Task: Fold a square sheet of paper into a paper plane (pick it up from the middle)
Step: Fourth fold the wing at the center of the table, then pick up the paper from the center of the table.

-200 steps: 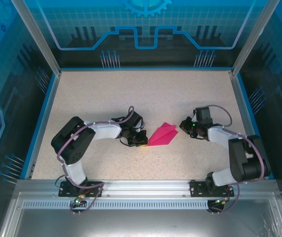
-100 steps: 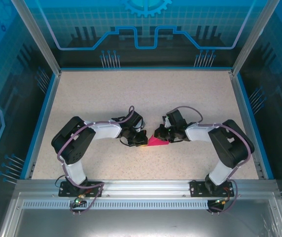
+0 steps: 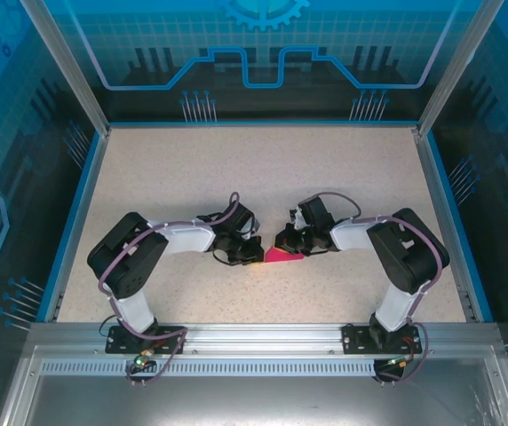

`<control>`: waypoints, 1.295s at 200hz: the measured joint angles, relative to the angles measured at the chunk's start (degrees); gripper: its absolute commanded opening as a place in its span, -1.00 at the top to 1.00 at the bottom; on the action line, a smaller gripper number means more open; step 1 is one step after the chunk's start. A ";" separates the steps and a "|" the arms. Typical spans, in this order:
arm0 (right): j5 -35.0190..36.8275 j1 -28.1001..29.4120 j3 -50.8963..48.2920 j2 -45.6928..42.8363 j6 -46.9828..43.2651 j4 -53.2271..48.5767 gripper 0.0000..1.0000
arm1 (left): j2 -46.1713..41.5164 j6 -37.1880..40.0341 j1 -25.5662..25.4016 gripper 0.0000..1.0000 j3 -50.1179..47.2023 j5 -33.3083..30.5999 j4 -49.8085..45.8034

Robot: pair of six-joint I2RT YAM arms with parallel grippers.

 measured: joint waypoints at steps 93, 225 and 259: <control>4.15 -0.70 2.56 -9.42 -0.92 -8.57 0.22 | -6.84 2.23 0.92 -0.19 7.32 -5.97 -12.20; 17.92 -3.74 -5.53 -20.96 10.16 -14.49 -0.13 | -10.27 1.81 8.20 -0.97 8.24 -15.47 -10.62; 16.68 -3.74 -5.20 -16.65 10.32 -11.91 -0.06 | -10.34 1.81 8.55 -0.97 8.24 -15.41 -10.58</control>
